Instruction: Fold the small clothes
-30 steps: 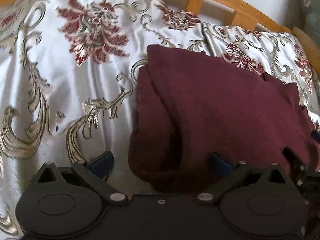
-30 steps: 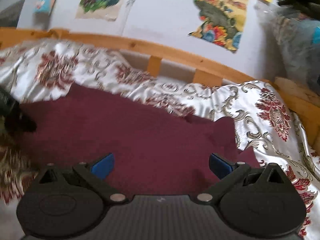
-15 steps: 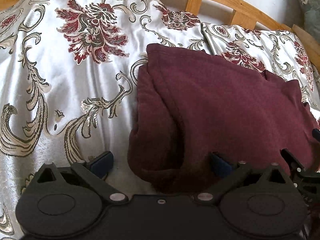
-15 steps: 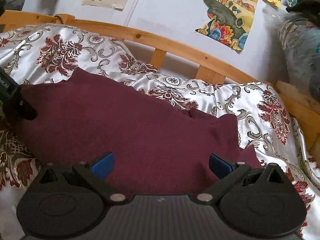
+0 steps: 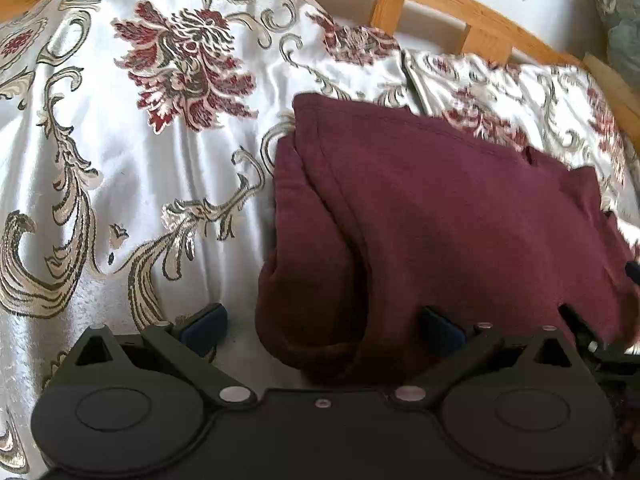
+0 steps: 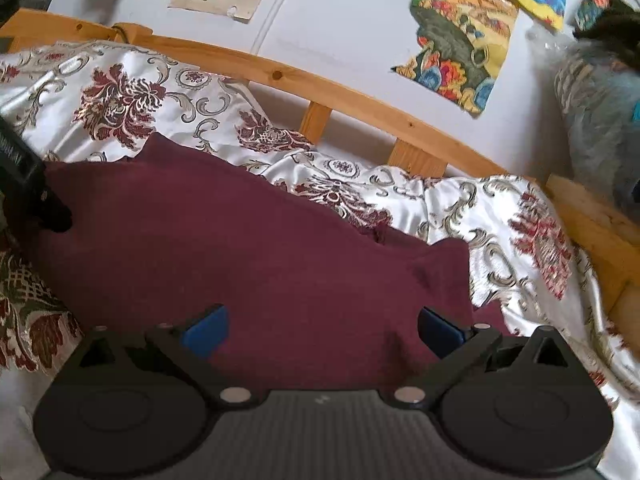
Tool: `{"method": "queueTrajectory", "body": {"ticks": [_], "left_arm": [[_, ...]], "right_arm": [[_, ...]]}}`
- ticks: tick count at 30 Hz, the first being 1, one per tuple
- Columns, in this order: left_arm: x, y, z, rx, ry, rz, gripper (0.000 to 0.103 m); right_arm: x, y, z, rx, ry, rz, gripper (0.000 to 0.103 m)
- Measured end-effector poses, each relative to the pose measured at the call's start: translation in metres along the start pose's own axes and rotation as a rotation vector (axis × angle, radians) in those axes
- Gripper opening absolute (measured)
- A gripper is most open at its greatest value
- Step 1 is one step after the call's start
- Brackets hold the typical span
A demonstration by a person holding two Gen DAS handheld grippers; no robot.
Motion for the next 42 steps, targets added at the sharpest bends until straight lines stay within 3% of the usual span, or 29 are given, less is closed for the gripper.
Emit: {"method": "queueTrajectory", "body": {"ticks": [8,11,16,18,23,28,30,33,35,40,42], "left_arm": [[0.015,0.004,0.015,-0.064,0.077,-0.077,0.102],[0.016,-0.001,0.017,-0.025,0.082,-0.102,0.094],[0.011,-0.004,0.02,0.011,0.055,-0.1,0.082],[0.009,-0.003,0.022,0.022,0.054,-0.094,0.071],[0.001,-0.002,0.024,0.043,0.024,-0.058,0.063],[0.004,-0.003,0.024,0.074,0.065,-0.015,0.054],[-0.002,0.002,0.025,0.086,0.066,0.026,0.044],[-0.021,0.01,0.028,0.071,-0.036,0.113,0.028],[-0.034,0.016,0.029,0.06,-0.087,0.123,0.018],[-0.054,0.031,0.041,0.033,-0.134,0.155,0.016],[-0.067,0.04,0.048,0.01,-0.16,0.136,0.015]], "right_arm": [[0.002,0.011,0.005,-0.069,0.019,-0.005,0.103],[0.006,0.017,0.009,-0.11,0.044,0.007,0.103],[0.021,0.013,0.007,-0.092,0.129,0.002,0.103],[0.022,0.012,0.007,-0.088,0.131,0.003,0.103],[0.023,0.012,0.006,-0.084,0.127,0.007,0.103],[0.022,0.012,0.006,-0.081,0.121,0.012,0.103],[0.021,0.011,0.006,-0.077,0.114,0.018,0.103],[0.019,0.01,0.006,-0.067,0.102,0.028,0.103],[0.016,0.011,0.007,-0.054,0.09,0.037,0.103],[0.0,0.015,0.012,-0.013,0.048,0.058,0.103],[-0.011,0.017,0.013,0.003,0.017,0.05,0.103]]}}
Point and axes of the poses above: each gripper's, at about its wrist camera, not at the fingertips, and y roughly against the way its jaws point, x to its left, z to its top, the point moved 6 cm from there along -y, roughly the way its jaws point
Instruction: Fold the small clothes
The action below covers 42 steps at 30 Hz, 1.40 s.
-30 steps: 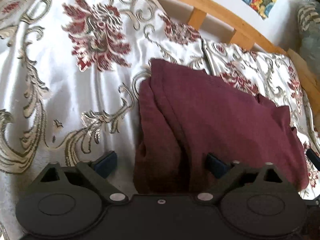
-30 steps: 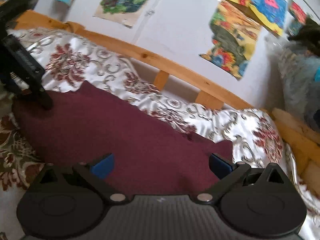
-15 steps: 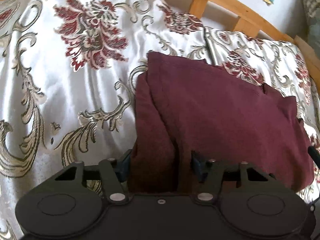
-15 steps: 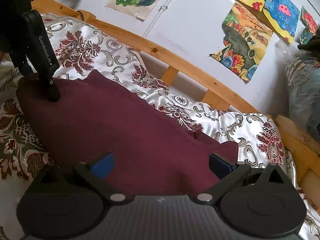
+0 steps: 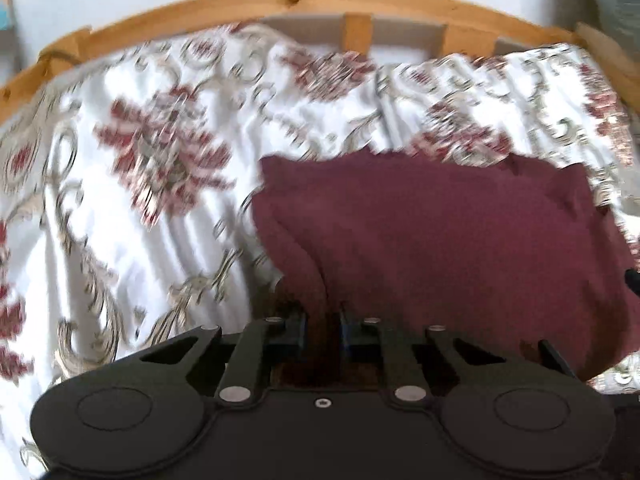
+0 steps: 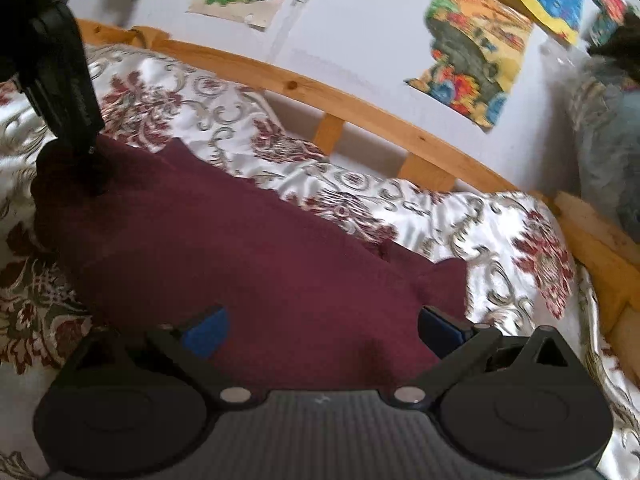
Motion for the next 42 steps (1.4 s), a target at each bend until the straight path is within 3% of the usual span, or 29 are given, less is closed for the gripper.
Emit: {"method": "queueTrajectory", "body": {"ticks": [4,12,17,22,25,28,30,32,37,39,42], "left_arm": [[-0.033,0.018,0.023,-0.064,-0.079,-0.039,0.014],[-0.129,0.029,0.056,-0.145,-0.247,-0.214,0.011],[-0.18,0.014,0.04,-0.105,-0.322,-0.302,0.006],[-0.188,-0.012,0.011,-0.024,-0.294,-0.345,0.01],[-0.179,-0.009,0.004,-0.038,-0.268,-0.371,0.019],[-0.175,0.007,0.004,-0.08,-0.26,-0.419,0.043],[-0.173,0.02,0.006,-0.127,-0.253,-0.439,0.069],[-0.168,0.036,0.006,-0.187,-0.246,-0.453,0.08],[-0.151,0.058,-0.002,-0.256,-0.236,-0.419,0.094],[-0.142,0.056,-0.009,-0.262,-0.246,-0.372,0.096],[-0.129,0.04,-0.02,-0.212,-0.255,-0.3,0.095]], "right_arm": [[-0.03,0.005,0.002,0.011,-0.065,-0.033,0.103],[-0.097,0.001,0.0,0.023,-0.125,-0.134,0.103],[-0.139,-0.016,-0.014,0.085,-0.155,-0.244,0.103],[-0.168,-0.025,-0.028,0.131,-0.231,-0.288,0.103],[-0.176,-0.026,-0.033,0.141,-0.266,-0.288,0.103],[-0.179,-0.026,-0.034,0.138,-0.286,-0.284,0.103],[-0.179,-0.026,-0.034,0.129,-0.288,-0.282,0.103],[-0.179,-0.024,-0.032,0.11,-0.294,-0.277,0.103],[-0.177,-0.018,-0.024,0.032,-0.345,-0.206,0.103],[-0.173,-0.018,-0.014,-0.032,-0.382,-0.116,0.103],[-0.162,-0.029,0.007,-0.102,-0.458,0.112,0.103]]}}
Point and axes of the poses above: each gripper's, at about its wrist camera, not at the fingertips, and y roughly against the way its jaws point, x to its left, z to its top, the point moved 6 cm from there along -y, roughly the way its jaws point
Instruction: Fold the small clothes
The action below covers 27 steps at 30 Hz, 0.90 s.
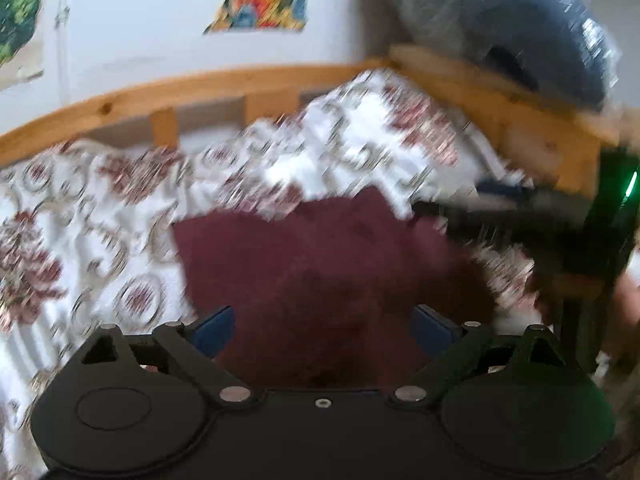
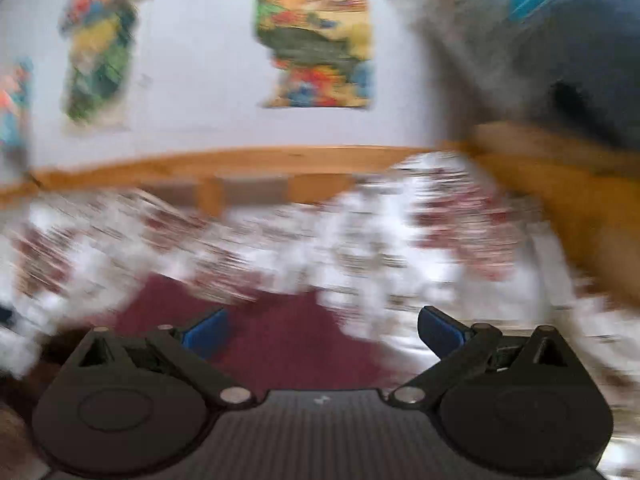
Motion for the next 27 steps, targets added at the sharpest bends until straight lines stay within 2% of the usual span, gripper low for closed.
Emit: {"method": "queueTrajectory", "body": {"ticks": [3,5,7,11,13,14,15,16,18,20,22,24,27], "left_arm": [[0.006,-0.011,-0.014,0.048,-0.037,0.037,0.095],[0.008,-0.016,-0.02,0.062,-0.06,0.077,0.095],[0.008,-0.018,-0.024,0.075,-0.082,0.092,0.093],[0.004,-0.019,-0.028,0.076,-0.133,0.124,0.089],[0.0,-0.02,-0.029,0.071,-0.155,0.145,0.087],[0.0,-0.02,-0.029,0.07,-0.163,0.151,0.082],[-0.001,-0.021,-0.029,0.07,-0.172,0.157,0.071],[-0.002,-0.022,-0.03,0.073,-0.18,0.165,0.066],[-0.002,-0.023,-0.031,0.078,-0.211,0.204,0.05],[-0.003,-0.022,-0.032,0.08,-0.237,0.229,0.039],[-0.004,-0.021,-0.033,0.076,-0.252,0.227,0.032],[-0.005,-0.02,-0.032,0.071,-0.259,0.224,0.025],[-0.008,-0.018,-0.031,0.058,-0.252,0.216,0.02]], "right_arm": [[0.019,-0.027,0.008,0.043,-0.107,0.234,0.103],[0.034,-0.05,0.007,0.14,-0.131,0.331,0.103],[0.042,-0.072,0.001,0.227,-0.15,0.388,0.103],[0.04,-0.098,-0.012,0.3,-0.278,0.424,0.097],[0.039,-0.107,-0.019,0.323,-0.317,0.443,0.088],[0.04,-0.11,-0.022,0.332,-0.313,0.439,0.084],[0.042,-0.112,-0.026,0.338,-0.302,0.435,0.076],[0.044,-0.113,-0.03,0.343,-0.295,0.431,0.068],[0.047,-0.116,-0.035,0.361,-0.311,0.439,0.063],[0.047,-0.118,-0.039,0.368,-0.338,0.447,0.058],[0.045,-0.119,-0.041,0.371,-0.348,0.425,0.038],[0.042,-0.119,-0.042,0.366,-0.367,0.413,0.027],[0.038,-0.118,-0.039,0.341,-0.398,0.413,0.015]]}}
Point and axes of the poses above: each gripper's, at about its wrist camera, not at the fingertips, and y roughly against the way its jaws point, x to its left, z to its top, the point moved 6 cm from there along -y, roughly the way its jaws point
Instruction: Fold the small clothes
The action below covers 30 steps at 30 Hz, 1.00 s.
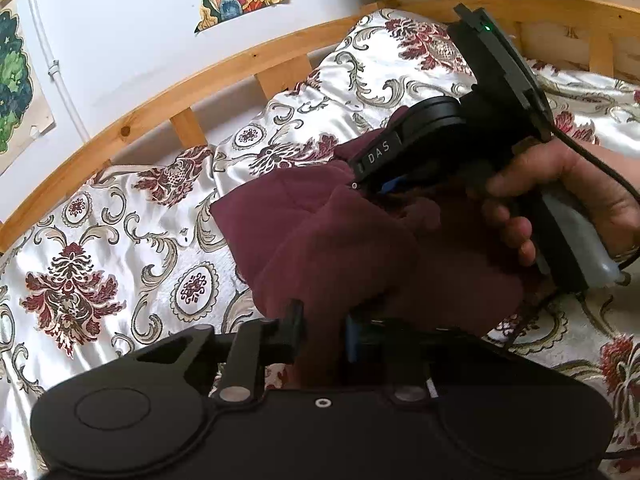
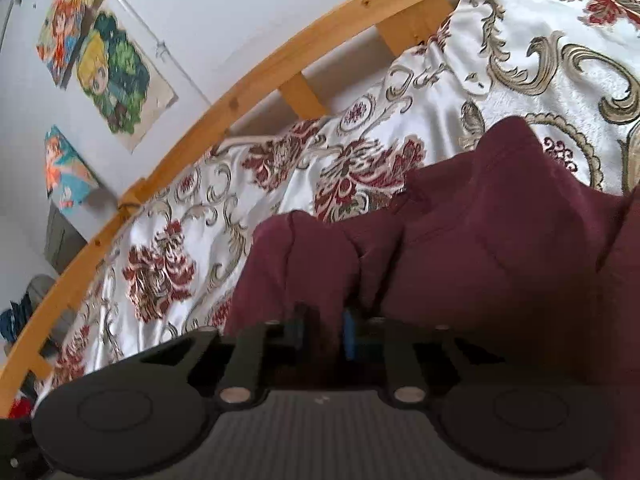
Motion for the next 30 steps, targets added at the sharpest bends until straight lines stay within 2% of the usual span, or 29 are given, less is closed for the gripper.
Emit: {"method": "queueTrajectory", "body": {"ticks": [4,12,22,26,30], "left_arm": [[-0.005,0.005,0.006,-0.02,0.006,-0.018,0.018],[-0.034,0.016,0.033,-0.102,-0.044,-0.085,0.016],[-0.073,0.016,0.052,-0.14,-0.101,-0.187,0.016],[-0.083,0.015,0.051,-0.142,-0.117,-0.203,0.016],[-0.085,0.012,0.046,-0.129,-0.09,-0.221,0.016]], "right_arm": [[0.008,0.01,0.008,-0.036,0.07,-0.023,0.012],[0.024,0.059,0.041,-0.133,0.253,-0.101,0.012],[-0.001,0.107,0.052,-0.186,0.273,-0.211,0.011],[-0.012,0.117,0.048,-0.177,0.258,-0.245,0.011],[-0.022,0.119,0.041,-0.152,0.266,-0.278,0.011]]}}
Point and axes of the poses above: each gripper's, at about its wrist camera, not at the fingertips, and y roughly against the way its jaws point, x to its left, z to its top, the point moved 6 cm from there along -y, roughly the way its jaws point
